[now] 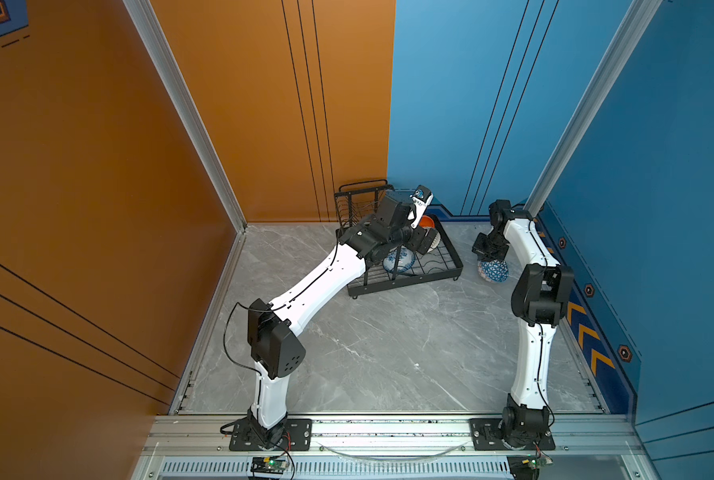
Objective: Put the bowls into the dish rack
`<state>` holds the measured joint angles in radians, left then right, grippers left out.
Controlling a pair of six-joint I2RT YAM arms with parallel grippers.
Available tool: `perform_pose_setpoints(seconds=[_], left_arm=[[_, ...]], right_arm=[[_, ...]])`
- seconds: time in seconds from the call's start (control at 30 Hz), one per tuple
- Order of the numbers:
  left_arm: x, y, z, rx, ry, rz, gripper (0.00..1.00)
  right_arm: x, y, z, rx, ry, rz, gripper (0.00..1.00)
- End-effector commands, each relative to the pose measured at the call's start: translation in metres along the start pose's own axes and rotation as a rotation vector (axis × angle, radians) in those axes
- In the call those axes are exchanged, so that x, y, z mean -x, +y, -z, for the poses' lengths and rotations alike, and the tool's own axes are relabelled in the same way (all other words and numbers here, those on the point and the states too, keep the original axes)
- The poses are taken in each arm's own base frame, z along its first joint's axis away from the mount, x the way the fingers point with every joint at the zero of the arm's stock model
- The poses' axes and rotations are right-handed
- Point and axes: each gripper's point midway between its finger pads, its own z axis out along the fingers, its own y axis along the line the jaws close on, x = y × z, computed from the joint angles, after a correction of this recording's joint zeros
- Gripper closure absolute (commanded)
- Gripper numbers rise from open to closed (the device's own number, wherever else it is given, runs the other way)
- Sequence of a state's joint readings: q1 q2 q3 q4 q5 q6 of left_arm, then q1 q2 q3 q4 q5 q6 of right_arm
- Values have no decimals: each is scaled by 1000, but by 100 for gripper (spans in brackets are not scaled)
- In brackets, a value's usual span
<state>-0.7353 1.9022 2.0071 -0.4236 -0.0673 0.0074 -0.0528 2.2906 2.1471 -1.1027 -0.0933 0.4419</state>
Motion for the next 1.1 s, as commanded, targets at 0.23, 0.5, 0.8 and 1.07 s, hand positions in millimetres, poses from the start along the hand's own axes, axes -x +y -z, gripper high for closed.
perform_pose_setpoints(seconds=[0.23, 0.5, 0.8, 1.07], left_arm=[[11, 16, 42, 52, -81, 109, 2], [-12, 42, 69, 111, -111, 247, 2], [-55, 64, 108, 190, -98, 366, 2], [-79, 64, 137, 223, -104, 418, 2]], right_arm=[[-71, 1, 65, -33, 25, 120, 100], [-148, 45, 71, -23, 75, 280, 100], [-216, 84, 53, -29, 125, 392, 100], [-248, 94, 39, -63, 145, 471, 100]])
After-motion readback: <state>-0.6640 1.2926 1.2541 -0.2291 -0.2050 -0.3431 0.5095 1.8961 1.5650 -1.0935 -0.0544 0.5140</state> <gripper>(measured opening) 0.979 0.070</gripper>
